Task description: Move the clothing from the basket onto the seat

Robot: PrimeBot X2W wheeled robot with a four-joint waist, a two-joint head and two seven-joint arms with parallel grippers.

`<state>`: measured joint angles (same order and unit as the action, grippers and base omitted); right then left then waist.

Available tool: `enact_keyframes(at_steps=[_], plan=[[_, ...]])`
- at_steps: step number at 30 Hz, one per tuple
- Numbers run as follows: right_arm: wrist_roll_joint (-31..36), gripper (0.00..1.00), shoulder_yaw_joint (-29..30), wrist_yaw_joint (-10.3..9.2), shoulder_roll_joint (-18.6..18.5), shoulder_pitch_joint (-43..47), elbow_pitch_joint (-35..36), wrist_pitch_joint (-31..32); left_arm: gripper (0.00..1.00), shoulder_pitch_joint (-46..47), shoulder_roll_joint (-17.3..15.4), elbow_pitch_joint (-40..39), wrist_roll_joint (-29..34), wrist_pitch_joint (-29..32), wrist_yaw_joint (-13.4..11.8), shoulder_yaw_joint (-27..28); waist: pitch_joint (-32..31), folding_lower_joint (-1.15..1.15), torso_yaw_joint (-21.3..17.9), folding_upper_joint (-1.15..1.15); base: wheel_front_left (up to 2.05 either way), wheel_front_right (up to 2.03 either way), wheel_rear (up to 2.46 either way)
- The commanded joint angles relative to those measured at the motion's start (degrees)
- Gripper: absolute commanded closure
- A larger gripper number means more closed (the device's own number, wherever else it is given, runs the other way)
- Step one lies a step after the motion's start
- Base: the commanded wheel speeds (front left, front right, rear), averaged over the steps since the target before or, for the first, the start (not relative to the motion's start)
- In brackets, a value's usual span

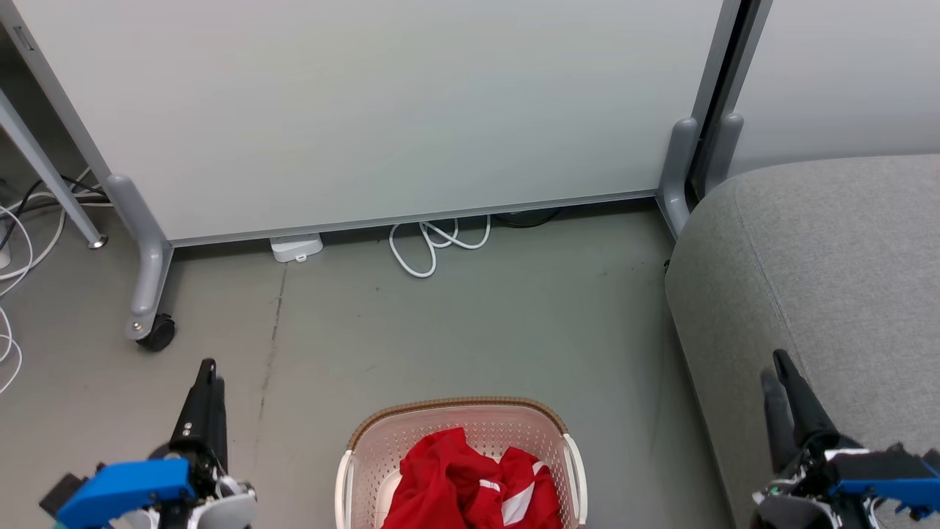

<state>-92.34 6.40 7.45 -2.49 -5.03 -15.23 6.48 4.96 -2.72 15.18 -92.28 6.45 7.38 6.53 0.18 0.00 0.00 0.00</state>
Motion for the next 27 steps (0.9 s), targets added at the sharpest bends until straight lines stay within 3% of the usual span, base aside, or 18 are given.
enact_keyframes(at_steps=[1, 10, 15, 16, 27], plan=[[0.0, 0.00, 0.0, -0.02, 0.0, 0.1, -0.1, 0.0, 0.00, -0.1, 0.0, 0.1, 0.0, 0.0, 0.0, 0.0, 0.0, 0.00, 0.0, 0.00, 0.00, 0.00, 0.00], [2.1, 0.00, -1.3, -0.05, 0.1, 0.4, -0.1, -2.4, 0.00, -0.1, 0.1, 0.4, 2.3, -2.4, -0.4, -1.8, 0.0, 0.00, 0.0, 0.00, 0.00, 0.00, 0.00], [8.2, 0.00, -1.3, -0.05, 0.0, 0.1, 0.0, -3.8, 0.00, 0.1, 0.1, 0.0, 6.9, -3.8, -1.2, -2.9, 0.0, 0.00, 0.1, 0.00, 0.00, 0.00, 0.00], [17.3, 0.00, -1.5, -0.03, 0.0, -0.1, 0.7, -5.6, 0.00, 0.4, -0.1, -0.4, 16.1, -5.6, -2.0, -5.0, 0.0, 0.00, 0.1, 0.00, 0.00, 0.00, 0.00], [31.3, 0.00, -2.8, -0.02, -0.1, -0.2, 1.3, -8.1, 0.00, 0.7, -0.6, -1.0, 30.7, -8.1, -2.8, -7.5, 0.1, 0.00, 0.2, 0.00, 0.00, 0.00, 0.00]])
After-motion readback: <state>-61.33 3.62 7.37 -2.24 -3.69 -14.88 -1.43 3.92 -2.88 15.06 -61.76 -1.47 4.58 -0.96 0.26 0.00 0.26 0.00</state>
